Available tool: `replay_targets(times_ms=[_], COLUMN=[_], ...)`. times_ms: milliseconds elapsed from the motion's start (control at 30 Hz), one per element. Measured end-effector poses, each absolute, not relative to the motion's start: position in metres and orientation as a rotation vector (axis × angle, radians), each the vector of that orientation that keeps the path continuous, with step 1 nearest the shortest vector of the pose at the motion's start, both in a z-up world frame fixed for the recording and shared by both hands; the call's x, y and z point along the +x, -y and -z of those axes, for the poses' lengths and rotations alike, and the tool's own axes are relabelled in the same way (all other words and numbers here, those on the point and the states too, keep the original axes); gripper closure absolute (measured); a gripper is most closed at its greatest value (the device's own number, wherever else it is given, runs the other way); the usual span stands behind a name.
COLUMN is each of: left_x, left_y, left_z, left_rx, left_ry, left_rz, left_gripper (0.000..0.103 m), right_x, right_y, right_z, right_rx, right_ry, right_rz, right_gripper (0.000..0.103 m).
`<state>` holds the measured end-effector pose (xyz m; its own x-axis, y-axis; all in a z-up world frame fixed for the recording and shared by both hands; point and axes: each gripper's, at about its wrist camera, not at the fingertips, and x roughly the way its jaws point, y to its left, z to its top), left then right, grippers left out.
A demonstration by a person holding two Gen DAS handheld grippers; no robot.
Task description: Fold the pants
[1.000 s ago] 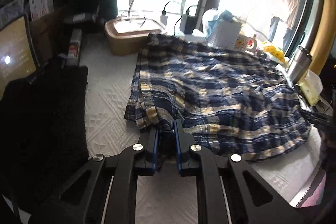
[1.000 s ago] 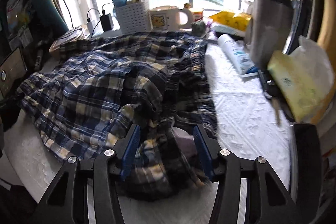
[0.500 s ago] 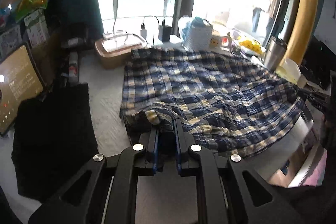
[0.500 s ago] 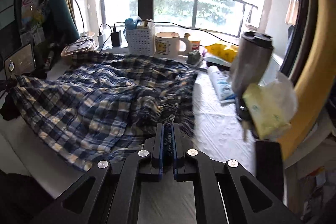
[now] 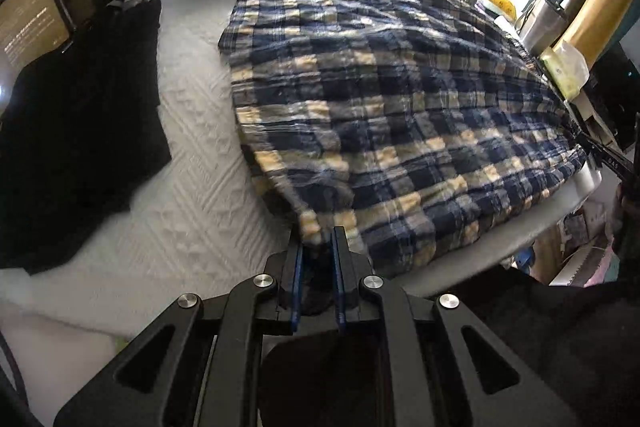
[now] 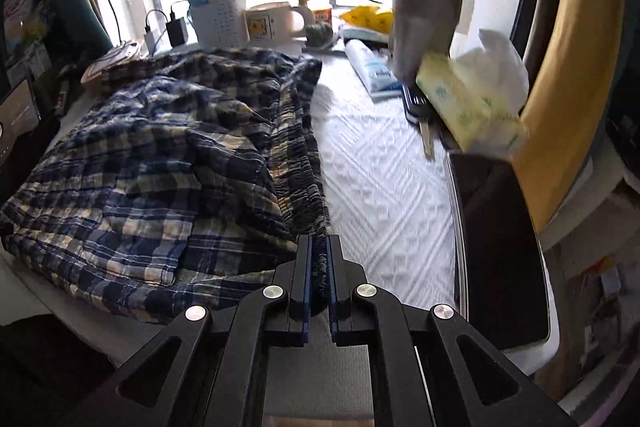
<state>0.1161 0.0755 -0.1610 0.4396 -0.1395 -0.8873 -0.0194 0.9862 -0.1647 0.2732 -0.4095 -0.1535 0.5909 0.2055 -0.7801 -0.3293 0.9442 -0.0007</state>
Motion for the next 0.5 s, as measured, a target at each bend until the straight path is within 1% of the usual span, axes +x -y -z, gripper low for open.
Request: replay_targets(times_ms=[200,300,333,367,400,433,500], left_x=[0.114,0.117,0.122,0.127,0.135,0.143,0.164], left_y=[-0.084,-0.092,-0.098,-0.102,-0.109,-0.116,-0.125], left_z=[0.177,0.167,0.158,0.153,0.145,0.139,0.130], left_rx=[-0.128,-0.092,-0.070,-0.061,-0.053,-0.044,-0.029], left_ry=[-1.197,-1.167,-1.132,-1.106,-1.072,-1.046,-0.995], left_rz=[0.102,0.113,0.101,0.093,0.086,0.078,0.073], left_gripper=[0.092,0.091,0.091,0.091,0.091,0.090,0.088], right_x=[0.270,0.273,0.274,0.276,0.276,0.276,0.278], right_y=[0.405,0.410,0.412,0.412,0.413,0.412,0.410], right_z=[0.170,0.168,0.166,0.164,0.158,0.154,0.139], right_rx=[-0.192,-0.174,-0.167,-0.165,-0.169,-0.174,-0.168], right_ry=[-0.946,-0.945,-0.946,-0.945,-0.935,-0.919,-0.878], right_rz=[-0.306,-0.300,-0.301,-0.304,-0.301,-0.295,-0.300], right_gripper=[0.097,0.096,0.096,0.094,0.088,0.085,0.075])
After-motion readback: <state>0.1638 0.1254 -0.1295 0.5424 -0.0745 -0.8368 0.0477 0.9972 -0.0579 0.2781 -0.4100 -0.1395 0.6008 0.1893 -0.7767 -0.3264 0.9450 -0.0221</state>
